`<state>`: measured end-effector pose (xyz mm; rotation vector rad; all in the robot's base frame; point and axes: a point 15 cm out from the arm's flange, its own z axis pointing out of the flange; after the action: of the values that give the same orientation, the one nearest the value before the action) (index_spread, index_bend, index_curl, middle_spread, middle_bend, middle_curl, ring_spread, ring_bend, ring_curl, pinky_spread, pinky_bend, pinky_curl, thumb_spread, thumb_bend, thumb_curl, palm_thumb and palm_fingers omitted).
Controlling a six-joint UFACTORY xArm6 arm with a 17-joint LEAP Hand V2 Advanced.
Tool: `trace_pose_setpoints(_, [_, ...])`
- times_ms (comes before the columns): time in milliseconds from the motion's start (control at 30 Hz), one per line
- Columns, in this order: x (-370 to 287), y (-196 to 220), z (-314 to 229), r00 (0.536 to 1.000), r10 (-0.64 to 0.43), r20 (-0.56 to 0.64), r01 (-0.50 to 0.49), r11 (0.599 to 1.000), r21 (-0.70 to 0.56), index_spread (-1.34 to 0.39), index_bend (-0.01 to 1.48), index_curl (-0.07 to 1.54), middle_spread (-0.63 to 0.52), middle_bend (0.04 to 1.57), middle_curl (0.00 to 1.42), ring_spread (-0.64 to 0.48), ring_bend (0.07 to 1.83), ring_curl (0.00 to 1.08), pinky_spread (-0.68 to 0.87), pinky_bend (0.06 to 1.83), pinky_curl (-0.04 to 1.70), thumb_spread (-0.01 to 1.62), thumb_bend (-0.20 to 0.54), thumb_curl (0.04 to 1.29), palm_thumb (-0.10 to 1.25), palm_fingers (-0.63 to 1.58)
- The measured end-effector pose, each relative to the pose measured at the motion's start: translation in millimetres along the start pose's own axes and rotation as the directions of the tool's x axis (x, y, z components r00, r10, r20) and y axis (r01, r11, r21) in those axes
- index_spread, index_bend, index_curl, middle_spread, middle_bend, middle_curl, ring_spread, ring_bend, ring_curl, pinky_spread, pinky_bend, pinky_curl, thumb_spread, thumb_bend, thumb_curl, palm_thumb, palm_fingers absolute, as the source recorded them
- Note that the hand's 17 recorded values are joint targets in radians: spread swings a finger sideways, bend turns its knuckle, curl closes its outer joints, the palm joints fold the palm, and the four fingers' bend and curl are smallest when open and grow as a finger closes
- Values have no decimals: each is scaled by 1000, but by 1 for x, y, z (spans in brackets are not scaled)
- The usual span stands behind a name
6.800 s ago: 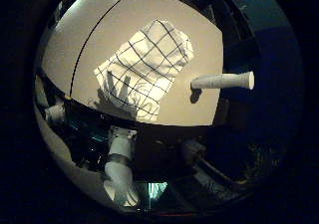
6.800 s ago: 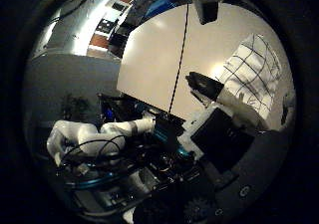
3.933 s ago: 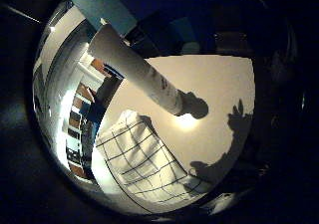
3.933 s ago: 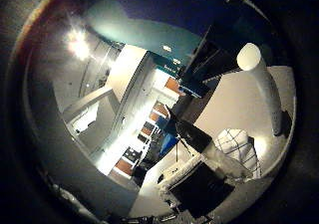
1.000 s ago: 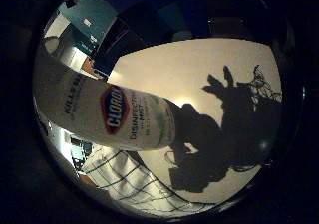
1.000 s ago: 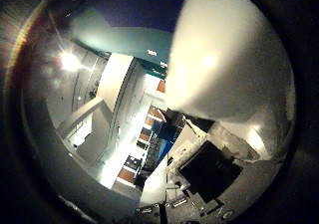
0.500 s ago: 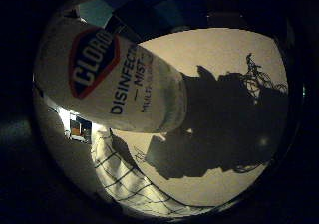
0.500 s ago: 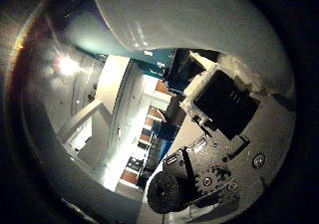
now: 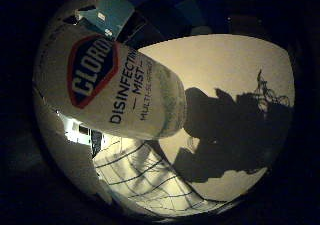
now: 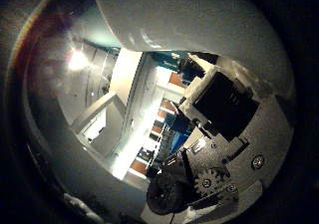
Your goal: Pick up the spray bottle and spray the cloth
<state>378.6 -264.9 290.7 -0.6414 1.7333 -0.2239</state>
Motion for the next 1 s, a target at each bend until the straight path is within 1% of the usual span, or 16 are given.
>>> trace_pose_setpoints(133, [-20,21,-6,997,-70,46,75,989,-127,-193,1013,661,-88,1171,610,-162,1335,523,-253,1192,606,1028,-10,528,1102,1300])
trace_pose_setpoints(233, [-34,31,-12,990,-128,53,136,965,-223,-191,1042,655,-88,1199,602,-163,1365,529,-237,1208,635,1023,-13,563,1090,1283])
trace_pose_setpoints(333, [-47,40,-16,987,-153,56,162,935,-314,-191,1064,650,-97,1215,593,-163,1380,528,-229,1212,656,1021,-11,592,1089,1273])
trace_pose_setpoints(433, [-65,53,-14,980,-188,72,201,886,-417,-190,1078,642,-99,1232,586,-163,1393,527,-220,1211,675,1022,-12,618,1078,1265])
trace_pose_setpoints(500, [-76,67,-11,973,-215,83,227,836,-499,-190,1086,641,-100,1237,583,-163,1396,527,-219,1208,683,1023,-12,628,1076,1263])
trace_pose_setpoints(567, [-87,80,-9,964,-248,98,258,777,-574,-189,1093,637,-100,1246,579,-163,1400,526,-219,1201,695,1023,-10,643,1077,1259])
trace_pose_setpoints(667, [-105,102,-7,943,-306,129,308,656,-689,-189,1097,633,-99,1255,572,-162,1402,524,-221,1192,707,1023,-12,658,1076,1259])
trace_pose_setpoints(767, [-121,114,-5,918,-363,158,347,544,-764,-187,1104,627,-99,1260,565,-163,1406,524,-223,1183,720,1024,-12,671,1074,1260])
trace_pose_setpoints(933, [-131,128,0,875,-447,187,371,370,-852,-187,1113,623,-98,1265,557,-163,1410,523,-226,1177,740,1025,-12,684,1071,1259])
trace_pose_setpoints(1000, [-131,133,1,851,-487,196,371,294,-881,-187,1115,621,-98,1271,556,-163,1412,522,-227,1172,749,1025,-12,688,1070,1259])
